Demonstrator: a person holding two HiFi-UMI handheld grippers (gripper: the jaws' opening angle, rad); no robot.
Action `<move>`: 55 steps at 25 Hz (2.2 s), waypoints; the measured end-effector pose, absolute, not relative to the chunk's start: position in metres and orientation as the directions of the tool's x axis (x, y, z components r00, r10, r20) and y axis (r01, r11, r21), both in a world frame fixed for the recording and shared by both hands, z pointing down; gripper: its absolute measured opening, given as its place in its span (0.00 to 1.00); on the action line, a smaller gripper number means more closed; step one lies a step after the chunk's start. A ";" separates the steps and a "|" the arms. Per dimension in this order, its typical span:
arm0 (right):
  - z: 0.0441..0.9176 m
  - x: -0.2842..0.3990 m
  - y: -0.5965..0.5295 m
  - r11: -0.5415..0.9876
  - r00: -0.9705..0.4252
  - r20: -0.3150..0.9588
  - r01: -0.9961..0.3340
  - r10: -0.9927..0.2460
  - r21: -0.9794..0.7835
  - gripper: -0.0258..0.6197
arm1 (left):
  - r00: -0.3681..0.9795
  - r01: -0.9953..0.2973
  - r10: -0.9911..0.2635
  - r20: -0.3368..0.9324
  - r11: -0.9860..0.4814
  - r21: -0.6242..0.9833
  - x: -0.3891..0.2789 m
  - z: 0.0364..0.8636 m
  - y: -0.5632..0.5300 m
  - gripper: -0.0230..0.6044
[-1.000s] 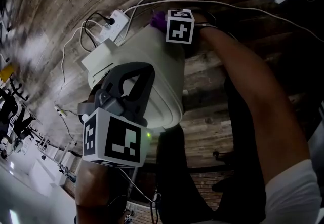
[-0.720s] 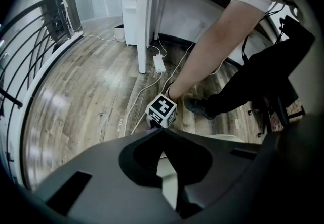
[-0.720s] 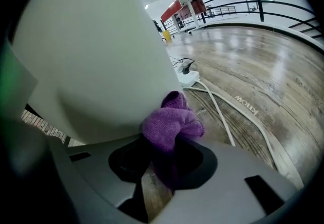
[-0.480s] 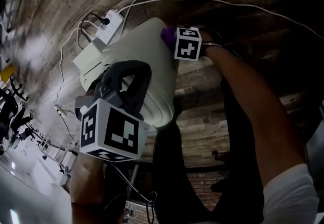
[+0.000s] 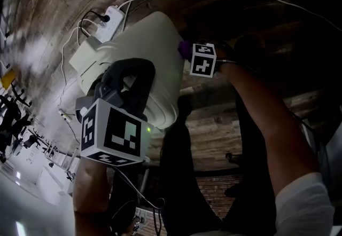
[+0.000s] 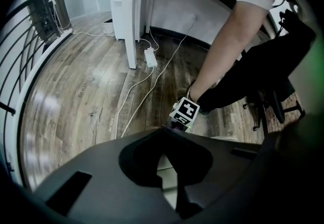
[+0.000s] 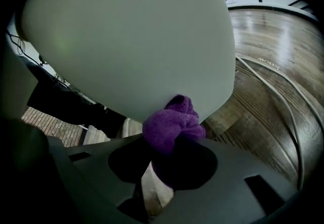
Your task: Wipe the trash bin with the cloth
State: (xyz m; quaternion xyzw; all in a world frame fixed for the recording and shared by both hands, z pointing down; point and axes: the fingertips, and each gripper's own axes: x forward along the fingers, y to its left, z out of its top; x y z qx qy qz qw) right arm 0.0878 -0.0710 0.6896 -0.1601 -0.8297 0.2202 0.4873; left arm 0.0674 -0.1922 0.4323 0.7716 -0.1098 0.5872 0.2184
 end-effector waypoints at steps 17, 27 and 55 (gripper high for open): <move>0.708 0.140 -0.011 0.810 -0.246 0.785 0.333 0.568 -0.482 0.21 | 0.284 -0.430 0.065 0.957 -0.883 0.188 0.067 0.432 -0.193 0.04; 0.726 0.113 -0.142 0.910 -0.318 0.854 0.184 0.412 -0.371 0.21 | 0.278 -0.434 0.053 0.959 -0.884 0.174 0.069 0.431 -0.196 0.04; 0.760 0.006 -0.223 0.934 -0.428 0.834 0.086 0.349 -0.347 0.21 | 0.277 -0.446 -0.025 0.961 -0.889 0.105 0.071 0.430 -0.196 0.04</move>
